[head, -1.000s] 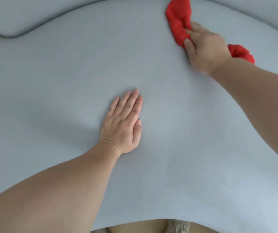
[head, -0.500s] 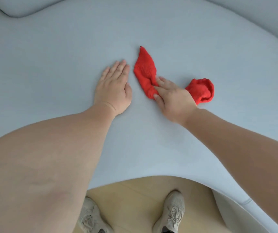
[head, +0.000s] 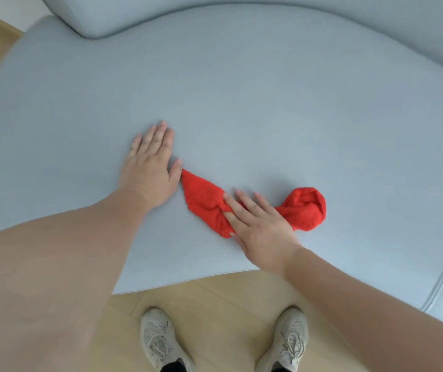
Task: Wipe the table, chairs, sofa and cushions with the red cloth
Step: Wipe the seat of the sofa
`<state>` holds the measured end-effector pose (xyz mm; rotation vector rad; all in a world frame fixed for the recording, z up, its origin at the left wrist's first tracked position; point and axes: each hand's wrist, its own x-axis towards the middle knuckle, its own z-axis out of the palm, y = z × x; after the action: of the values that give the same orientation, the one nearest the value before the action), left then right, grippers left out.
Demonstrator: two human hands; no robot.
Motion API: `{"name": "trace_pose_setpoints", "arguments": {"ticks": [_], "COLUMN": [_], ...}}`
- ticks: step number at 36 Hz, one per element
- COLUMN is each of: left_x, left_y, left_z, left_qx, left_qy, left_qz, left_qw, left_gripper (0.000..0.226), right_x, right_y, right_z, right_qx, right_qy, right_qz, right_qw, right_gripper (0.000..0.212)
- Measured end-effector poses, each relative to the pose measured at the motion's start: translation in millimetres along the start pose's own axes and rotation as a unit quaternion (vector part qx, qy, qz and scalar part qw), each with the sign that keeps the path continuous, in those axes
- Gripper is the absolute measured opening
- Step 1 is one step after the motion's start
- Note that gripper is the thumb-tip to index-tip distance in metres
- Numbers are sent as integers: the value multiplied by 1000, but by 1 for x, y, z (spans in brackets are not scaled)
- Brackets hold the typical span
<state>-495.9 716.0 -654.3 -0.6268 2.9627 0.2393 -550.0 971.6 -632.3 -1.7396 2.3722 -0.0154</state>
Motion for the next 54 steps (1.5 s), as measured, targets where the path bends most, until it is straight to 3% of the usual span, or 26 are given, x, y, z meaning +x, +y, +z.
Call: {"name": "trace_pose_setpoints", "arguments": {"ticks": [11, 18, 27, 34, 43, 54], "left_x": [53, 51, 53, 55, 55, 55], "left_y": [-57, -58, -63, -61, -67, -66], "left_z": [-5, 0, -1, -1, 0, 3], "left_qx": [12, -2, -8, -18, -26, -25], "left_qy": [31, 27, 5, -2, 22, 36], "left_qz": [-53, -55, -45, -36, -26, -33], "left_qw": [998, 998, 999, 999, 999, 999], "left_gripper": [66, 73, 74, 74, 72, 69], "right_x": [71, 97, 158, 229, 320, 345], "right_y": [24, 40, 68, 129, 198, 214], "right_z": [-2, -4, -22, -34, -57, -59], "right_qx": [-17, -13, 42, 29, 5, 33], "right_qy": [-6, 52, 20, 40, 58, 91], "right_qz": [54, 46, 157, 203, 188, 177], "right_qw": [998, 997, 986, 978, 981, 979], "right_gripper": [50, 45, 49, 46, 48, 45]}}
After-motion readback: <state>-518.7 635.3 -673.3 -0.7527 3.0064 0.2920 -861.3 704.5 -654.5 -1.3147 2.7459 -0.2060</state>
